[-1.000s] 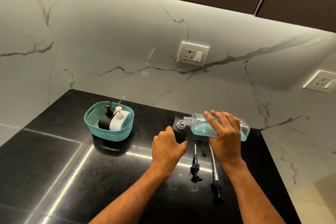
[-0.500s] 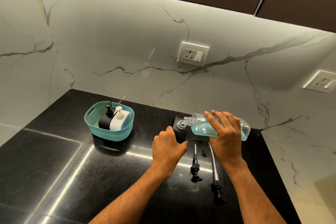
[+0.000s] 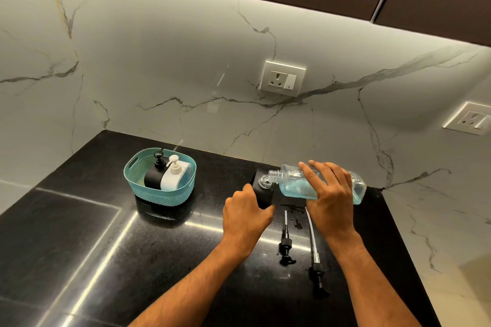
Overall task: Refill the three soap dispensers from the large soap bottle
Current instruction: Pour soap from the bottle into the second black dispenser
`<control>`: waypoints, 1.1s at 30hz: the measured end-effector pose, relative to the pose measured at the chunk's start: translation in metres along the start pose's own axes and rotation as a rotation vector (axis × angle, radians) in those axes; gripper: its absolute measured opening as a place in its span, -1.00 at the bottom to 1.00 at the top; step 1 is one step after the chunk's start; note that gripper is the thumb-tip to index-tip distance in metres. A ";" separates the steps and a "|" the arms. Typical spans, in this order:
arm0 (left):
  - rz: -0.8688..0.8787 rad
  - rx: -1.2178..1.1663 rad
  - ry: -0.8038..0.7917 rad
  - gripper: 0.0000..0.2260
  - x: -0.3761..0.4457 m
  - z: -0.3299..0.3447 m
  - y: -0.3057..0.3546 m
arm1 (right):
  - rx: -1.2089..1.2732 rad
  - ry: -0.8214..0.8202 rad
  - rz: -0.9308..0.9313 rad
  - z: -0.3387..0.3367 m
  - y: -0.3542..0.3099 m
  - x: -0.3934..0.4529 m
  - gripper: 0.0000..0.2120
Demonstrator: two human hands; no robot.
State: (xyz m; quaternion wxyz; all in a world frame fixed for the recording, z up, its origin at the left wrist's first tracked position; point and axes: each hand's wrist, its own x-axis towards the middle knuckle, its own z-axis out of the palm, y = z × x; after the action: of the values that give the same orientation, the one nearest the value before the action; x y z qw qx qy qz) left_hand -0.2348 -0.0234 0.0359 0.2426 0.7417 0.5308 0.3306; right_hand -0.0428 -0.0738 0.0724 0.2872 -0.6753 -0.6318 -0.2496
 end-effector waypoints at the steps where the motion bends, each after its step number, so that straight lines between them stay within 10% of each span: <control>1: 0.000 0.001 -0.001 -0.57 0.000 0.000 0.000 | 0.001 -0.001 0.000 0.000 0.000 0.000 -0.26; 33: -0.008 0.001 0.002 -0.59 0.004 0.003 0.001 | -0.005 -0.013 0.005 0.005 0.003 0.003 -0.26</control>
State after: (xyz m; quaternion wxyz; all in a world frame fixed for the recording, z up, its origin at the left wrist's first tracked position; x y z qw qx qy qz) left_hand -0.2310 -0.0203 0.0353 0.2432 0.7392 0.5342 0.3302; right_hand -0.0394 -0.0687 0.0705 0.2820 -0.6792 -0.6313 -0.2462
